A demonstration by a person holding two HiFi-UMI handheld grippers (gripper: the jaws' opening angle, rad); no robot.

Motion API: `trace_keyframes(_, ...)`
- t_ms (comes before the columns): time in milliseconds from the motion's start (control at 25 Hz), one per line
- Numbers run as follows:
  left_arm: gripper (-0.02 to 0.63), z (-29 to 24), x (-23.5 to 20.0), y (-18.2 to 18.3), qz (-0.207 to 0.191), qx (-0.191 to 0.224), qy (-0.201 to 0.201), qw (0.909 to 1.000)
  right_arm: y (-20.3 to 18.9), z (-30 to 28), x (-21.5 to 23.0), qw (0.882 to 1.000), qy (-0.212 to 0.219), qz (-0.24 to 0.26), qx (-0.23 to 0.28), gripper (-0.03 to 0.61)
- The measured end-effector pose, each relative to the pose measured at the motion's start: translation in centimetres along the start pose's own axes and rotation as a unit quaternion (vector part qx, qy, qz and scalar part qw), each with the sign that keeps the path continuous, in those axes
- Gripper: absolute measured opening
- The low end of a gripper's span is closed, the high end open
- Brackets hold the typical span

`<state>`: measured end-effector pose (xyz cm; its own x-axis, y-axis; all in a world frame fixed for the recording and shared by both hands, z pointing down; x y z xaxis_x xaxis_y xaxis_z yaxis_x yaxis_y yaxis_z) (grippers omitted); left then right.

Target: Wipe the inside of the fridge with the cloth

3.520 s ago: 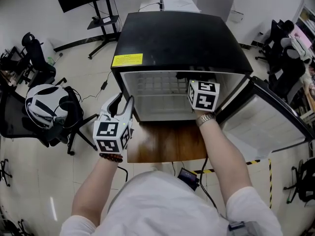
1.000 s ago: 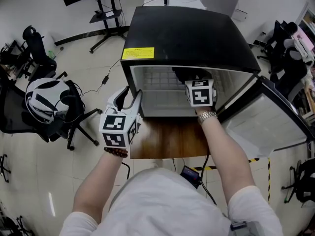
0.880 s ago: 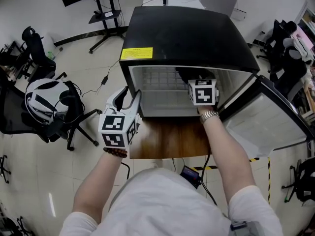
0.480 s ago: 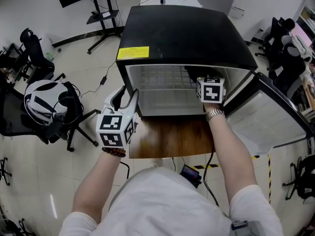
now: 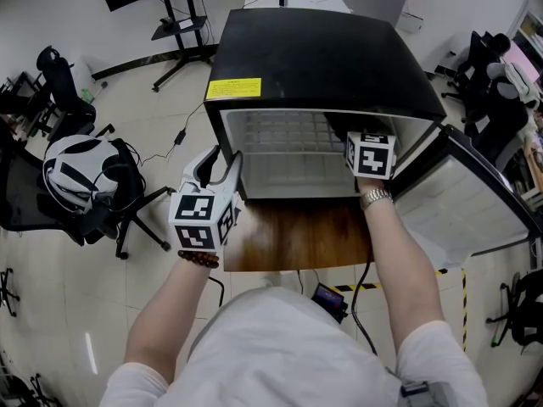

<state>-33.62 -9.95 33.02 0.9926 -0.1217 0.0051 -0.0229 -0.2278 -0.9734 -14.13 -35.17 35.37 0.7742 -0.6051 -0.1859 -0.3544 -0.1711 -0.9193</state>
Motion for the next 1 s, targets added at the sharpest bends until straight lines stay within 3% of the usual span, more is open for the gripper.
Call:
trace_keyframes(480,0.167,0.0,0.1,0.0,0.002,0.001,-0.005,1.0,4.5,4.1,-11.9,0.989,0.129,0.015,0.076,0.051)
trace_keyframes(800,0.167,0.1,0.2,0.0,0.0,0.0,-0.01,0.9999,5.0,5.3,-19.9,0.976,0.197,0.032,0.085,0.051)
trace_keyframes(1000,0.167,0.2,0.2,0.0,-0.001,0.002,-0.015,0.9999,3.2,5.6,-23.6,0.971,0.222,0.059,0.069,0.051)
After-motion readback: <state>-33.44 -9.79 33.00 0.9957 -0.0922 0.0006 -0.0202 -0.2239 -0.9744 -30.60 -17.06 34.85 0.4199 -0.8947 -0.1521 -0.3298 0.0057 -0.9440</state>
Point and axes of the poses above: the fingertips, and each gripper's own axes: z backward along the fingers, x to its right, y out of its top, the point moved 1 cm from there along z, backward along the fingers, and after that the axes turned 1 degree about -x, right-handed, at the moved point
